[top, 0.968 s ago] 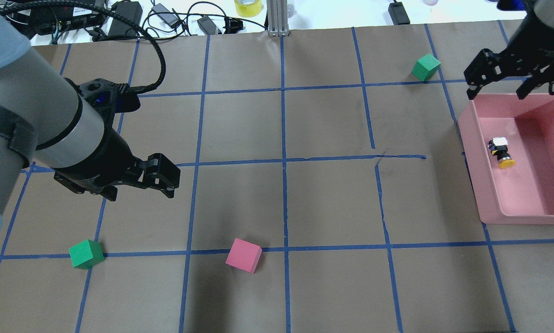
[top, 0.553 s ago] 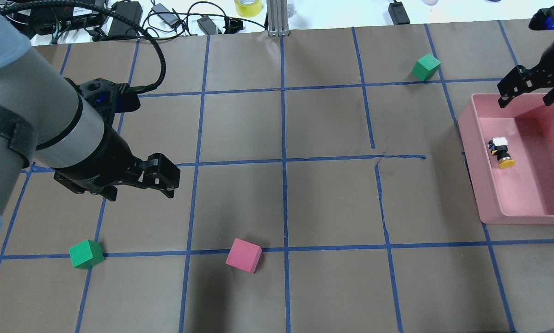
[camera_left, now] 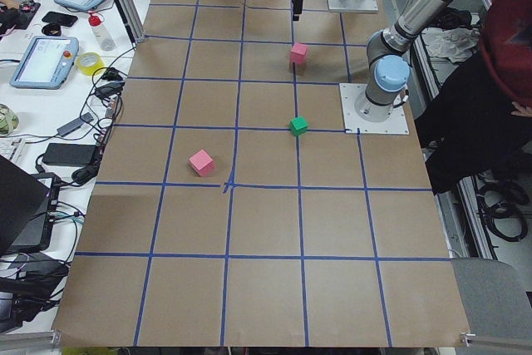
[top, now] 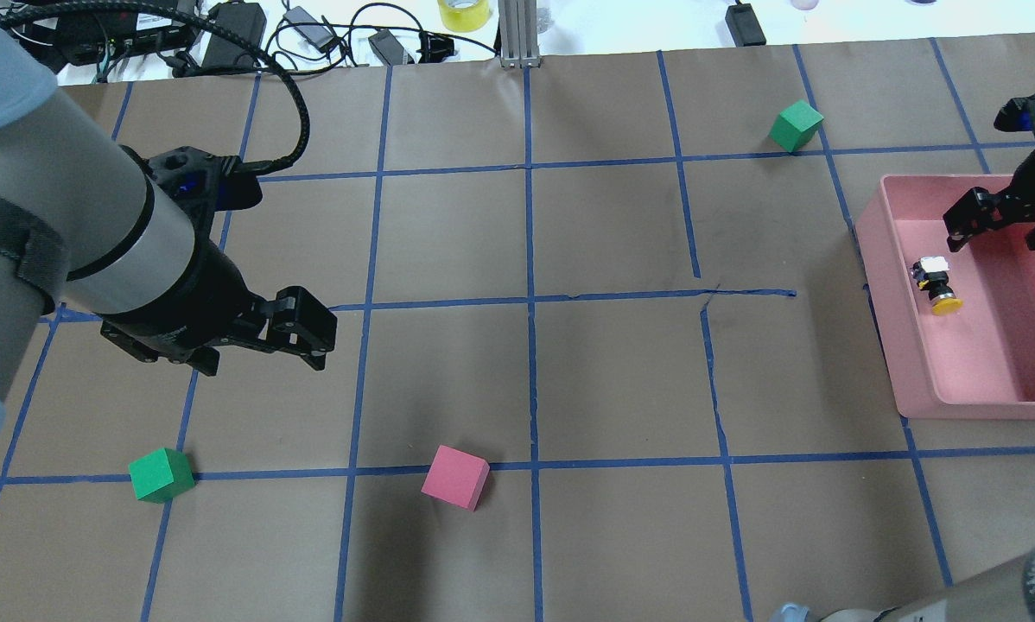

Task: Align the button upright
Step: 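Lower the right gripper into the pink tray over the yellow button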

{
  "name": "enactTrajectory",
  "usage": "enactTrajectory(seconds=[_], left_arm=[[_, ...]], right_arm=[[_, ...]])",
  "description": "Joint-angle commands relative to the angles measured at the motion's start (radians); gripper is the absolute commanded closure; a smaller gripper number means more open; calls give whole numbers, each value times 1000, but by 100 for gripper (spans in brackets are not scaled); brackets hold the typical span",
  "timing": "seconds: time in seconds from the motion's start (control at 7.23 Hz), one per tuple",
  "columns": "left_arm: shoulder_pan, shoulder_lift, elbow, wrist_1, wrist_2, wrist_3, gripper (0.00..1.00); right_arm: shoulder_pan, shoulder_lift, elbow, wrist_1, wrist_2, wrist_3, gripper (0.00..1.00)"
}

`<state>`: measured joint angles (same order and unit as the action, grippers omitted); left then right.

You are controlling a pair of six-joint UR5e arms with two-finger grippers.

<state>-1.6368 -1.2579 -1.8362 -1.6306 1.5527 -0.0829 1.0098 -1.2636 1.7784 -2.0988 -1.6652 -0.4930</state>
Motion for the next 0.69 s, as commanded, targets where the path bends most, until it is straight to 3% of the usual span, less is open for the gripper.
enactTrajectory(seconds=[0.0, 0.55], left_arm=[[0, 0, 0, 0, 0, 0, 0], [0, 0, 0, 0, 0, 0, 0]], right_arm=[[-5, 32, 36, -52, -30, 1, 0], [-5, 98, 41, -87, -88, 2, 0]])
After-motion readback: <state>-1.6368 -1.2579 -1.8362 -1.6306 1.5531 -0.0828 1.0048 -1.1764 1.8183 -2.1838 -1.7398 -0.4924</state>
